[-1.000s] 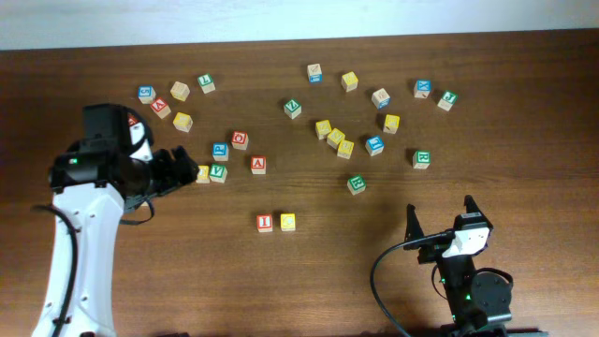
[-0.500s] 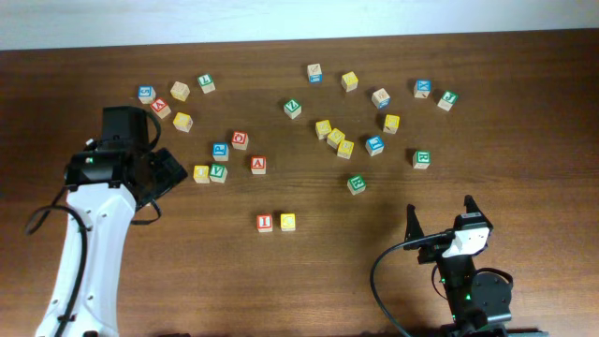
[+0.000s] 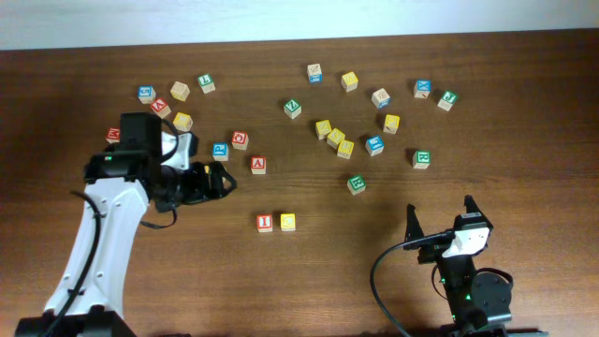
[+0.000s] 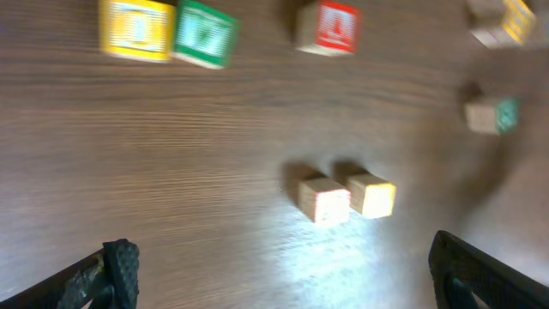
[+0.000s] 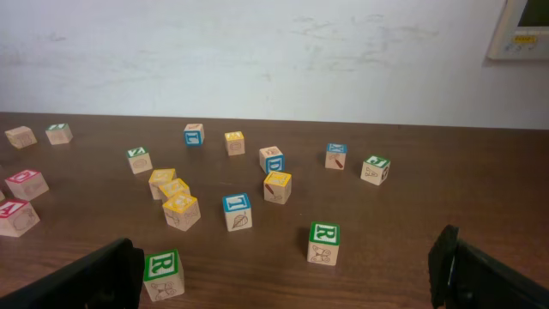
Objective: Spell out ICRA
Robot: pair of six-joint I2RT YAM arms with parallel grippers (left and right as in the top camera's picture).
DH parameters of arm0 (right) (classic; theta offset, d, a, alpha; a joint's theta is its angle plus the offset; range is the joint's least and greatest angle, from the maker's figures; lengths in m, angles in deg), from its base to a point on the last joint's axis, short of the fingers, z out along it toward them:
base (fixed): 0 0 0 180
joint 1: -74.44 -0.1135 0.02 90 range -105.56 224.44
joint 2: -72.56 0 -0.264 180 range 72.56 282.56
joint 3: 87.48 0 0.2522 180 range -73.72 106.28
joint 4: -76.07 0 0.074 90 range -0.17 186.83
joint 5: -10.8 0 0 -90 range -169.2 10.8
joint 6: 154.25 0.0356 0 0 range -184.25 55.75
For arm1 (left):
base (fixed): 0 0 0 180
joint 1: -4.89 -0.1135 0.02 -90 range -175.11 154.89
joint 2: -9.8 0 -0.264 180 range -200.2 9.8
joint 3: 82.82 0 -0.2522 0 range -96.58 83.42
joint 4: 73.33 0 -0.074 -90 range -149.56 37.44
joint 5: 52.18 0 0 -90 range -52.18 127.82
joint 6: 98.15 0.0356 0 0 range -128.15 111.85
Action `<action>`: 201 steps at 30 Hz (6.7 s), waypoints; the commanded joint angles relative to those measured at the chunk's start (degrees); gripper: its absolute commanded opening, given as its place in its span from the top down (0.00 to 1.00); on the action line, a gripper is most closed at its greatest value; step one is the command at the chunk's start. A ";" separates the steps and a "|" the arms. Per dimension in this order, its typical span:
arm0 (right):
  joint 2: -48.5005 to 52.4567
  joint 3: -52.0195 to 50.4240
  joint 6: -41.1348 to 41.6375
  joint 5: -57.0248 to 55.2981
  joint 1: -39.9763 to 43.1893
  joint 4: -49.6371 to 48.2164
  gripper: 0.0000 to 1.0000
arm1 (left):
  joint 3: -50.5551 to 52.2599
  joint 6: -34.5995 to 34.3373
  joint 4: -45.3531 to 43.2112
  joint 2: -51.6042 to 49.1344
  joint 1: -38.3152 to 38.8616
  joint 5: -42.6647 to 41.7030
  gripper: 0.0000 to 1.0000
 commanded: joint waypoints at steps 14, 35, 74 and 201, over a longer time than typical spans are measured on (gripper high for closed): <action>-0.33 -0.31 0.44 -0.31 -0.31 0.35 0.02 | -8.85 -4.31 4.42 0.39 4.72 13.35 0.01; -0.33 -0.31 0.44 -0.31 -0.31 0.37 0.01 | -12.83 -24.90 16.26 4.17 -12.17 10.23 0.01; 9.16 27.30 20.72 28.44 -0.26 -10.82 0.02 | -12.83 -24.90 19.21 4.17 -12.17 10.25 0.01; 101.59 86.90 33.24 -8.02 -2.47 65.35 0.02 | -12.83 -24.85 19.63 4.17 -12.17 6.27 0.01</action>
